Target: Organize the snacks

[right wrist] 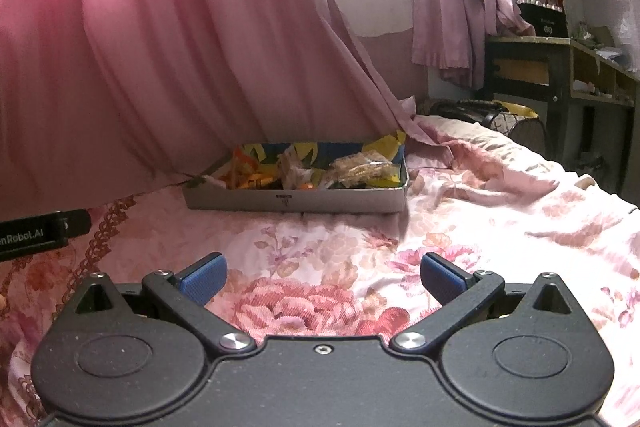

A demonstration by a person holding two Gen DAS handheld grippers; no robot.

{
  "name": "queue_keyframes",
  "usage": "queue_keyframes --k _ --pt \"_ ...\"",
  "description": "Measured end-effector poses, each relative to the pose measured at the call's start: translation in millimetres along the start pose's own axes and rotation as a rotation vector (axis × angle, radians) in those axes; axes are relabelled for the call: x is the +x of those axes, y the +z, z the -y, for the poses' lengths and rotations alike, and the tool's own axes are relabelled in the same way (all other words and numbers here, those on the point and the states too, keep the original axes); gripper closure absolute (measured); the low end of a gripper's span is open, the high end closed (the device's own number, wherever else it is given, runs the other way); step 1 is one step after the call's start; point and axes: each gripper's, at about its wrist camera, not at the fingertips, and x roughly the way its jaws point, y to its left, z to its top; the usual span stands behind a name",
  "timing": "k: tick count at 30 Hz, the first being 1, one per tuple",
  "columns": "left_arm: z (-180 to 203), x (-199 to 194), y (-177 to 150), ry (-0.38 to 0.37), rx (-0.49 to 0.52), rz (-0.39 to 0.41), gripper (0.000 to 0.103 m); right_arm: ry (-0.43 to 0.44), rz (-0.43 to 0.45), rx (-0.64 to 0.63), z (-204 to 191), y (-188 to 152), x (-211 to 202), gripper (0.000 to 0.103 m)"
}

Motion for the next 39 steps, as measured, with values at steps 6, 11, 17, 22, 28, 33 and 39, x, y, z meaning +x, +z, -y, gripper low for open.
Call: queue_keyframes --k 6,11,17,22,28,33,39 --pt "-0.5 -3.7 0.2 -0.010 0.021 0.015 0.000 -0.002 0.020 0.016 1.7 -1.4 -0.9 0.001" --pt "1.3 -5.1 -0.7 -0.013 0.037 0.016 0.000 -0.009 0.016 0.018 1.9 -2.3 0.1 0.001" --pt "2.3 -3.3 -0.2 -0.010 0.037 0.009 0.000 -0.009 0.008 0.020 1.5 -2.4 1.7 0.001" --pt "2.1 -2.9 -0.3 -0.007 0.035 0.007 0.000 -0.008 0.007 0.018 1.8 -2.2 1.7 0.001" --pt "2.6 -3.1 -0.7 -0.005 0.035 0.008 0.000 -0.011 0.007 0.018 1.1 -2.2 2.4 0.001" --pt "2.6 -3.3 -1.5 -0.005 0.036 0.007 0.000 -0.010 0.006 0.018 0.8 -2.1 2.8 0.001" --pt "3.0 -3.1 -2.3 -0.005 0.037 0.007 0.000 -0.011 0.006 0.018 0.6 -2.1 2.9 0.001"
